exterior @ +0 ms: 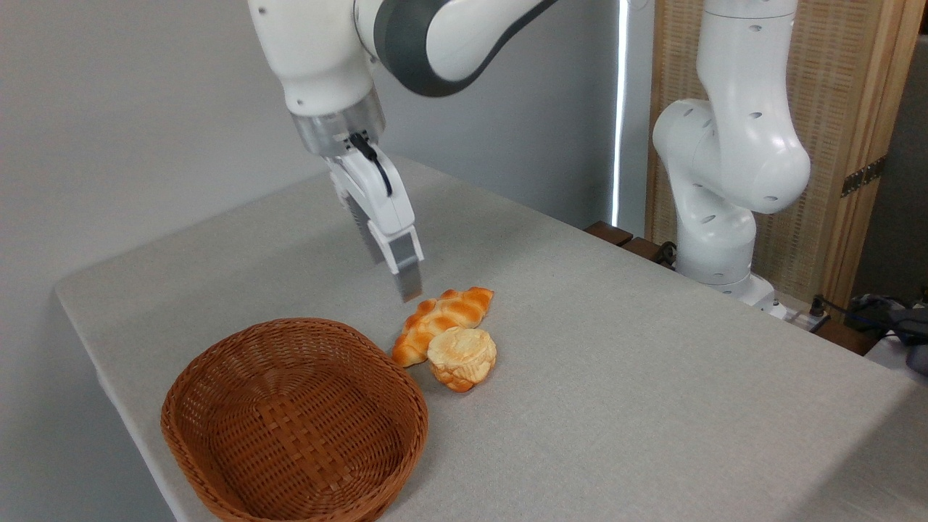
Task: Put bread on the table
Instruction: 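Lower the braided roll onto the table beside the bun and release it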
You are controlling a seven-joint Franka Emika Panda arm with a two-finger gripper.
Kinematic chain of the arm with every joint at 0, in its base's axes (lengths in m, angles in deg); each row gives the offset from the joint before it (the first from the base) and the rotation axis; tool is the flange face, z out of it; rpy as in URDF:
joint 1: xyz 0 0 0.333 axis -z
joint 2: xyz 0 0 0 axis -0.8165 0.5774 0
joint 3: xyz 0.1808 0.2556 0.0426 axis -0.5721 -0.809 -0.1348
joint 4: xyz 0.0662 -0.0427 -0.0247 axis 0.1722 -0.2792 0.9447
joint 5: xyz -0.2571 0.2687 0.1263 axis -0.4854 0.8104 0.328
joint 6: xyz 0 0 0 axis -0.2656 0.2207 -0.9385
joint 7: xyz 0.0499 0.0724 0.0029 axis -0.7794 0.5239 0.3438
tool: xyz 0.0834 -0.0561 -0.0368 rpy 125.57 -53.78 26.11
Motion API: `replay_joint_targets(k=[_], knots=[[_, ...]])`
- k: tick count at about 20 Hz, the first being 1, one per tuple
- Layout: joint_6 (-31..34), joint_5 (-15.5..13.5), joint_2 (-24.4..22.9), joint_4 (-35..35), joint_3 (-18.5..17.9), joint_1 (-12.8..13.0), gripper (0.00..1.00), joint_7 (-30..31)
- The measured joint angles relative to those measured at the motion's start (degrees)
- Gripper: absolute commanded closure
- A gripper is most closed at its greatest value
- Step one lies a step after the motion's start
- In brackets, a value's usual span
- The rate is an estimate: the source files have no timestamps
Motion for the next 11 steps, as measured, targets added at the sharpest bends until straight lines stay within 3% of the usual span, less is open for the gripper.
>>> replay_joint_targets(k=[5,8,11], knots=[[-7.2,0.4,-0.02,2.53,-0.89,-2.33,0.0,2.88],[-9.95,4.15,0.45,2.53,-1.93,-2.47,0.0,6.19],[-10.2,5.42,1.01,2.54,-2.2,-2.51,0.0,8.84]])
